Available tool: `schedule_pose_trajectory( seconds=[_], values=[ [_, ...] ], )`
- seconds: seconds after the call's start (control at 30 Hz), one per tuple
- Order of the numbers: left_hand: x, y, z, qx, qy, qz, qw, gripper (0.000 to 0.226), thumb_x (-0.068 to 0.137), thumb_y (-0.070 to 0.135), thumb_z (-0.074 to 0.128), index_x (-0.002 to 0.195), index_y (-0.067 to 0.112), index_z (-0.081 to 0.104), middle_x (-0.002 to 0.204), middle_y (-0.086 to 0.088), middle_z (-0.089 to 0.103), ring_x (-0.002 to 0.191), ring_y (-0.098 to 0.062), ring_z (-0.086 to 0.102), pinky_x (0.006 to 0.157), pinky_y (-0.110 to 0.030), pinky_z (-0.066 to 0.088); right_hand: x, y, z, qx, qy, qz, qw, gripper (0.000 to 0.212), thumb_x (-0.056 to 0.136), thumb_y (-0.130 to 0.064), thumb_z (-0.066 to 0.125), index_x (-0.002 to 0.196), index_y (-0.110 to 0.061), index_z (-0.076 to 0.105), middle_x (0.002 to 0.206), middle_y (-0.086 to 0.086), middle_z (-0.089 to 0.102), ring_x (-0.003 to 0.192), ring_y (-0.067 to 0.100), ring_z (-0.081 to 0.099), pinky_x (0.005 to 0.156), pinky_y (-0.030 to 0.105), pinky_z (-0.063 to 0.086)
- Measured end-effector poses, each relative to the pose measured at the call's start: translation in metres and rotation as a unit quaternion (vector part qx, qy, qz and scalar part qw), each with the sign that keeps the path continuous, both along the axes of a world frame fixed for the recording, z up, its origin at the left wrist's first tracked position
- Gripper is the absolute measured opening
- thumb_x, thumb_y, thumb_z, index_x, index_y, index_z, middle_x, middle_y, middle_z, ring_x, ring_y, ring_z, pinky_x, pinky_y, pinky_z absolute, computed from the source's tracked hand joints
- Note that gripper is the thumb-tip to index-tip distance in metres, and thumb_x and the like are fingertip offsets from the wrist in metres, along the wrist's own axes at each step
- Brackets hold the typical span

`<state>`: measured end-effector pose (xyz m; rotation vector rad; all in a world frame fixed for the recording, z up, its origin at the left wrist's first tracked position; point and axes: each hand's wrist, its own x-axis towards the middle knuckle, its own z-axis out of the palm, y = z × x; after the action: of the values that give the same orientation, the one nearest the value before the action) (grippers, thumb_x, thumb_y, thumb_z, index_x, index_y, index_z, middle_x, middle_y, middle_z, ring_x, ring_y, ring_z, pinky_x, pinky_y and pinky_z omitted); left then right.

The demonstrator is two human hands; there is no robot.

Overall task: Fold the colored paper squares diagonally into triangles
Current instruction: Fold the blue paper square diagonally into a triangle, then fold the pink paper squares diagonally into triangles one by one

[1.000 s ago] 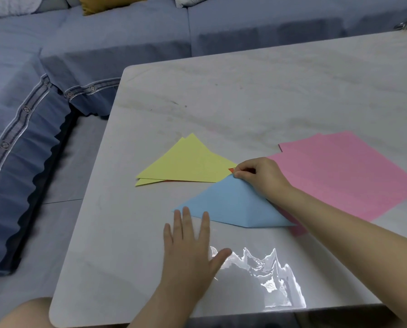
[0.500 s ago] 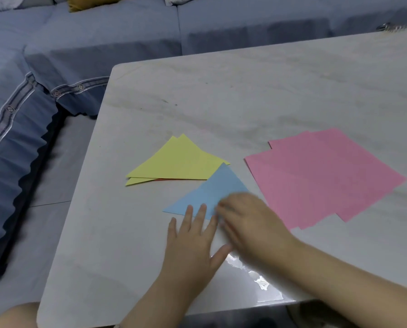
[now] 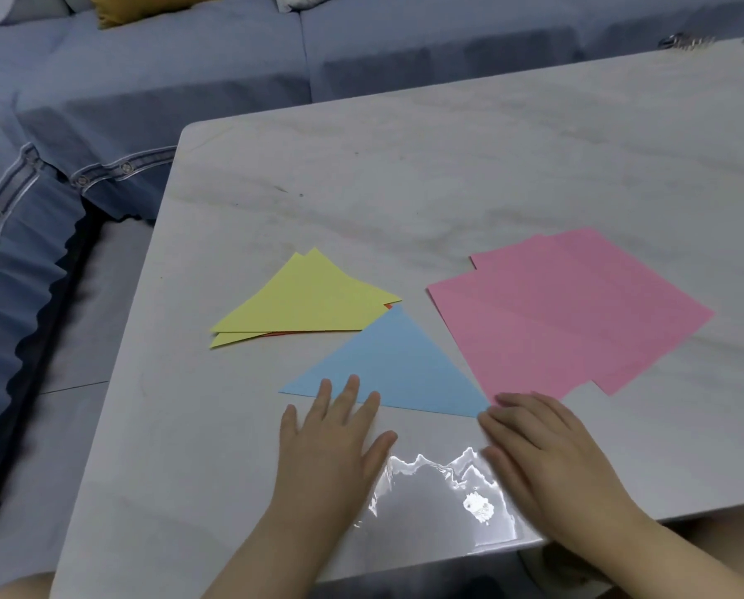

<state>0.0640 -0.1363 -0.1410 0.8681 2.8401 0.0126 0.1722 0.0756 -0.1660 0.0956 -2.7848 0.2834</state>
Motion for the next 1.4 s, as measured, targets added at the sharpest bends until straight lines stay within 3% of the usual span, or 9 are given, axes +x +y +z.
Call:
schedule_pose_trajectory(
  seconds=[0.17, 0.3, 0.47, 0.6, 0.73, 0.93, 1.17, 1.23, 1.4],
  values=[
    [-0.026, 0.001, 0.007, 0.118, 0.038, 0.041, 0.992, 0.033, 0.079, 0.042, 0.049, 0.079, 0.020, 0.073, 0.082, 0.002, 0.068, 0.071, -0.026, 0.064, 0.071, -0.035, 0.048, 0.008, 0.009, 0.003, -0.021, 0.000, -0.024, 0.999, 0.029, 0.084, -0.027, 0.050, 0.087, -0.008, 0.072, 0.088, 0.001, 0.068, 0.104, 0.021, 0.056, 0.090, 0.034, 0.040],
    [-0.050, 0.003, 0.014, 0.128, -0.030, 0.159, 0.979, 0.051, 0.076, 0.046, 0.067, 0.117, 0.018, 0.055, 0.117, -0.001, 0.053, 0.108, -0.024, 0.047, 0.087, -0.033, 0.035, 0.003, 0.019, 0.010, -0.079, -0.031, -0.057, 0.995, 0.036, 0.084, -0.032, 0.045, 0.071, -0.012, 0.072, 0.077, -0.002, 0.067, 0.092, 0.022, 0.063, 0.082, 0.033, 0.045],
    [-0.066, 0.007, 0.015, 0.086, -0.076, 0.177, 0.978, 0.071, 0.069, 0.051, 0.071, 0.126, 0.021, 0.042, 0.119, -0.003, 0.051, 0.114, -0.026, 0.042, 0.089, -0.036, 0.035, -0.004, 0.044, 0.014, -0.100, -0.047, -0.130, 0.985, 0.032, 0.083, -0.029, 0.048, 0.084, -0.008, 0.071, 0.087, 0.004, 0.068, 0.083, 0.027, 0.064, 0.077, 0.035, 0.050],
    [-0.070, 0.008, 0.019, 0.088, -0.118, 0.190, 0.971, 0.057, 0.067, 0.047, 0.075, 0.110, 0.021, 0.049, 0.105, 0.000, 0.055, 0.105, -0.025, 0.045, 0.083, -0.034, 0.036, -0.016, 0.043, 0.006, -0.084, -0.077, -0.153, 0.982, 0.033, 0.077, -0.026, 0.055, 0.098, -0.005, 0.070, 0.109, 0.011, 0.066, 0.100, 0.030, 0.063, 0.089, 0.042, 0.048],
    [-0.061, 0.008, 0.029, 0.187, -0.141, 0.164, 0.958, 0.024, 0.073, 0.028, 0.071, 0.070, 0.014, 0.051, 0.074, -0.002, 0.053, 0.061, -0.016, 0.047, 0.052, -0.028, 0.034, -0.022, 0.039, 0.006, -0.069, -0.082, -0.171, 0.979, 0.039, 0.077, -0.034, 0.052, 0.096, -0.005, 0.070, 0.107, 0.013, 0.066, 0.099, 0.032, 0.063, 0.086, 0.043, 0.049],
    [-0.083, 0.003, 0.070, 0.301, -0.084, 0.165, 0.935, 0.019, 0.076, 0.021, 0.072, 0.067, 0.014, 0.056, 0.064, -0.001, 0.055, 0.057, -0.013, 0.046, 0.052, -0.027, 0.032, -0.031, 0.028, 0.016, -0.020, -0.131, -0.196, 0.972, 0.071, 0.064, -0.065, 0.044, 0.101, -0.009, 0.067, 0.108, 0.014, 0.064, 0.092, 0.035, 0.061, 0.079, 0.043, 0.050],
    [-0.128, -0.009, 0.054, 0.107, 0.033, 0.217, 0.970, 0.069, 0.077, 0.033, 0.071, 0.134, 0.013, 0.040, 0.125, -0.018, 0.049, 0.113, -0.036, 0.044, 0.091, -0.041, 0.036, -0.037, 0.020, 0.017, -0.002, -0.165, -0.197, 0.966, 0.082, 0.059, -0.072, 0.042, 0.108, -0.011, 0.065, 0.114, 0.019, 0.062, 0.101, 0.038, 0.059, 0.085, 0.046, 0.049],
    [-0.115, 0.010, 0.049, 0.146, 0.077, 0.159, 0.973, 0.068, 0.079, 0.031, 0.069, 0.136, 0.011, 0.039, 0.131, -0.017, 0.043, 0.119, -0.035, 0.037, 0.097, -0.039, 0.030, -0.036, 0.018, 0.017, 0.006, -0.161, -0.193, 0.968, 0.079, 0.060, -0.070, 0.042, 0.105, -0.010, 0.066, 0.111, 0.019, 0.064, 0.100, 0.037, 0.061, 0.083, 0.047, 0.050],
    [-0.088, 0.091, 0.035, 0.246, -0.108, 0.071, 0.961, 0.057, 0.084, 0.032, 0.063, 0.133, 0.015, 0.041, 0.125, -0.010, 0.053, 0.119, -0.027, 0.045, 0.098, -0.034, 0.038, -0.033, 0.017, 0.019, 0.008, -0.154, -0.184, 0.971, 0.072, 0.063, -0.067, 0.043, 0.100, -0.010, 0.068, 0.108, 0.017, 0.066, 0.097, 0.034, 0.064, 0.081, 0.046, 0.051]
  ],
)
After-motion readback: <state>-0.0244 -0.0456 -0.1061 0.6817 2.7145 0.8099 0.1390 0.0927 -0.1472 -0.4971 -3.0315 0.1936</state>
